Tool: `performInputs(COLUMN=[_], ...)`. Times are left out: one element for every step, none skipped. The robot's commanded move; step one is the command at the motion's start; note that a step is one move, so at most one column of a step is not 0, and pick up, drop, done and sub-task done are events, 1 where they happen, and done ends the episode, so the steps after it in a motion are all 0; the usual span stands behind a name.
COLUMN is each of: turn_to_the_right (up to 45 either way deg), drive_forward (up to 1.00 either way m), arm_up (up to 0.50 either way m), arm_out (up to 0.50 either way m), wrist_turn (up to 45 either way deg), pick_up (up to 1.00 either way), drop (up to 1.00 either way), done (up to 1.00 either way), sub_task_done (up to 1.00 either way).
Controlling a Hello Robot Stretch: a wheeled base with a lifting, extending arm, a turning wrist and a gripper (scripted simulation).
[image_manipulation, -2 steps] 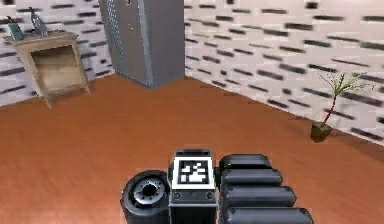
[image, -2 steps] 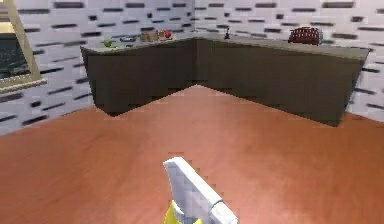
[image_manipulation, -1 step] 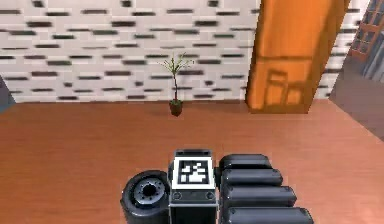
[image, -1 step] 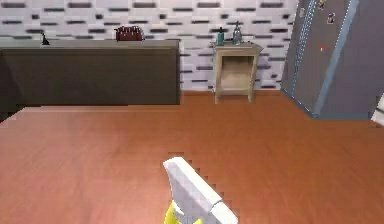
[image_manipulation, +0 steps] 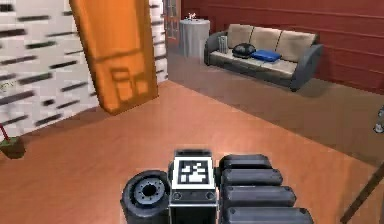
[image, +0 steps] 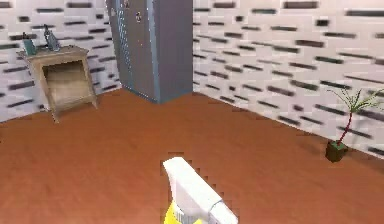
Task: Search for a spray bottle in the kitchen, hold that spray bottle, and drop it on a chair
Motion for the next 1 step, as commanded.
performInputs(turn_to_the_right=[45.0], drive_forward=[0.0], arm_up=[0.0], arm_out=[0.0], wrist_turn=[0.0], pick_up=[0.0], drop=[0.0], done=[0.0], sub_task_done=[0.0])
